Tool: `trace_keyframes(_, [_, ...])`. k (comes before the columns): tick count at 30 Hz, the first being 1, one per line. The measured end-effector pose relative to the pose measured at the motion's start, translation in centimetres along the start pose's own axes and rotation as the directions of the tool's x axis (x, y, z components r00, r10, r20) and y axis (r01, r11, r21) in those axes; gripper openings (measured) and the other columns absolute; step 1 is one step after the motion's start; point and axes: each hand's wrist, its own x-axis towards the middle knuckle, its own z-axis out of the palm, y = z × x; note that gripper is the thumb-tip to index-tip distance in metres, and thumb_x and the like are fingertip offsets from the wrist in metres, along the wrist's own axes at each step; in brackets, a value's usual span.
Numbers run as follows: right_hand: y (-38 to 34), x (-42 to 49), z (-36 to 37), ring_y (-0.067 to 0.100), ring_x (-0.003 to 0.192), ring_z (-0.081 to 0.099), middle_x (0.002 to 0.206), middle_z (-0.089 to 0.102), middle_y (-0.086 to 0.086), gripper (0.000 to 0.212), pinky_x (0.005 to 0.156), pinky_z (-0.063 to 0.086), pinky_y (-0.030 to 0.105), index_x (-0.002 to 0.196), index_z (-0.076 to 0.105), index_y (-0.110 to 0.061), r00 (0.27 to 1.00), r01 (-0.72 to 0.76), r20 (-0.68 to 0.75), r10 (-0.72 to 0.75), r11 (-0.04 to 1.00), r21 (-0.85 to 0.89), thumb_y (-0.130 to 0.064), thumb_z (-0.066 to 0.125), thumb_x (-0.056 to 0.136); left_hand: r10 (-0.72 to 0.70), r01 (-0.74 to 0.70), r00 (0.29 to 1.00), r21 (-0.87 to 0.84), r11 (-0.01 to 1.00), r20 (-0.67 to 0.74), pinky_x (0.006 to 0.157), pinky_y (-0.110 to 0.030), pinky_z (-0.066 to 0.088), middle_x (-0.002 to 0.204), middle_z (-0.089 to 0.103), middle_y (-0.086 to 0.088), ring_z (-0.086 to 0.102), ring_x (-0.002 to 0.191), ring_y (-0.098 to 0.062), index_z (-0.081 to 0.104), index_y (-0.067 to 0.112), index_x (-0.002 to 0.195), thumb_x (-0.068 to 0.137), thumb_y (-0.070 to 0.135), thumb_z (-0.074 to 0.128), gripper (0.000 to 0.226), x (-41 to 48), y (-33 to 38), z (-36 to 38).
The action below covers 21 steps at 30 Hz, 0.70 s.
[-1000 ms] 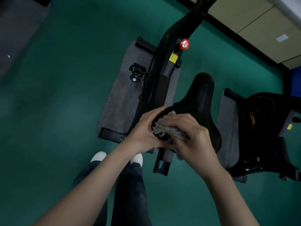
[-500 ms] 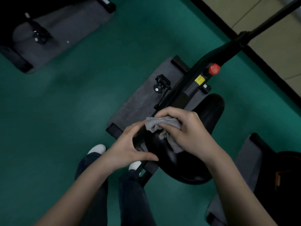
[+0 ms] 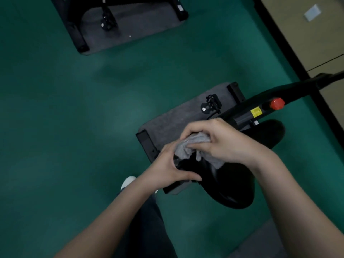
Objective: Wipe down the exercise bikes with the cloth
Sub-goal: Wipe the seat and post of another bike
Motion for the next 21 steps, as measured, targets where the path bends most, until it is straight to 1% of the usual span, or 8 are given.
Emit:
trace_keyframes(2, [0.4, 0.2, 0.0, -0.005, 0.079, 0.061, 0.083, 0.067, -0.013, 0.012, 0.071, 0.043, 0.010, 0.091, 0.068, -0.014, 0.983, 0.009, -0.184, -0.007, 1.000, 0.011, -0.004, 0.067, 0.084, -0.054, 0.054, 0.999, 0.003, 0.999, 0.000, 0.115, -0.038, 0.027, 0.134, 0.040, 0.023, 0.032, 0.134, -0.006, 0.034, 0.050, 0.127, 0.048, 0.058, 0.083, 0.093, -0.1, 0.4, -0.3])
trace_keyframes(4, [0.8, 1.4, -0.1, -0.005, 0.077, 0.059, 0.081, 0.066, -0.013, 0.012, 0.071, 0.040, 0.009, 0.092, 0.068, -0.015, 0.960, -0.054, -0.278, 0.035, 0.997, -0.062, -0.006, 0.066, 0.084, -0.077, 0.076, 0.997, 0.017, 0.997, 0.013, 0.116, -0.033, 0.023, 0.137, 0.034, 0.022, 0.025, 0.136, -0.003, 0.027, 0.053, 0.130, 0.046, 0.065, 0.080, 0.099, -0.2, 0.2, -0.4])
trace_keyframes(8, [0.9, 3.9, -0.7, 0.011, 0.085, 0.063, 0.088, 0.070, -0.001, 0.009, 0.078, 0.048, 0.027, 0.090, 0.067, -0.023, 0.959, -0.265, -0.145, 0.242, 0.951, -0.162, -0.015, 0.066, 0.086, -0.081, 0.081, 0.996, 0.006, 0.997, 0.043, 0.115, -0.030, 0.019, 0.136, 0.026, 0.021, 0.021, 0.139, -0.005, 0.027, 0.031, 0.146, 0.055, 0.051, 0.083, 0.109, -0.3, -0.1, -0.4])
trace_keyframes(10, [0.7, 4.3, -0.9, 0.014, 0.089, 0.064, 0.090, 0.071, 0.000, 0.010, 0.082, 0.049, 0.030, 0.089, 0.067, -0.025, 0.956, -0.294, -0.083, 0.283, 0.932, -0.213, -0.016, 0.065, 0.086, -0.076, 0.077, 0.996, -0.024, 0.997, 0.049, 0.117, -0.034, 0.021, 0.138, 0.026, 0.022, 0.022, 0.139, -0.005, 0.027, 0.029, 0.146, 0.054, 0.053, 0.083, 0.110, -0.3, -0.3, -0.3])
trace_keyframes(13, [0.0, 3.8, -0.2, 0.010, 0.087, 0.062, 0.087, 0.069, -0.003, 0.014, 0.079, 0.047, 0.027, 0.086, 0.063, -0.029, 0.973, -0.227, -0.036, 0.227, 0.927, -0.297, -0.015, 0.064, 0.086, -0.053, 0.055, 0.998, -0.045, 0.997, 0.046, 0.115, -0.040, 0.029, 0.143, 0.037, 0.018, 0.030, 0.136, -0.005, 0.033, 0.032, 0.142, 0.048, 0.071, 0.077, 0.111, -0.3, -0.6, 0.0])
trace_keyframes(16, [-0.8, 2.2, 0.7, -0.005, 0.073, 0.059, 0.079, 0.066, -0.011, 0.015, 0.067, 0.041, 0.011, 0.087, 0.066, -0.023, 0.992, -0.127, -0.020, 0.126, 0.957, -0.261, -0.008, 0.066, 0.084, -0.033, 0.034, 0.999, -0.079, 0.996, 0.020, 0.112, -0.042, 0.033, 0.137, 0.046, 0.014, 0.037, 0.132, -0.009, 0.038, 0.033, 0.139, 0.049, 0.073, 0.075, 0.106, -0.5, -1.0, 0.0])
trace_keyframes(18, [-1.1, 0.8, 1.1, -0.005, 0.072, 0.061, 0.080, 0.068, -0.010, 0.014, 0.064, 0.041, 0.009, 0.089, 0.067, -0.017, 0.996, -0.087, -0.014, 0.086, 0.972, -0.219, -0.004, 0.067, 0.083, -0.022, 0.021, 1.000, -0.076, 0.997, -0.009, 0.112, -0.043, 0.033, 0.138, 0.045, 0.010, 0.039, 0.132, -0.010, 0.039, 0.035, 0.137, 0.050, 0.066, 0.077, 0.100, -0.8, -1.2, -0.2])
trace_keyframes(21, [-1.5, -1.8, 1.6, 0.004, 0.078, 0.066, 0.085, 0.070, -0.007, 0.016, 0.067, 0.050, 0.018, 0.091, 0.069, -0.015, 0.999, -0.040, -0.007, 0.040, 0.989, -0.141, -0.001, 0.069, 0.082, 0.004, -0.006, 0.999, -0.051, 0.999, -0.034, 0.113, -0.042, 0.030, 0.142, 0.042, 0.005, 0.036, 0.134, -0.011, 0.033, 0.043, 0.135, 0.058, 0.043, 0.086, 0.093, -0.9, -0.8, -1.2])
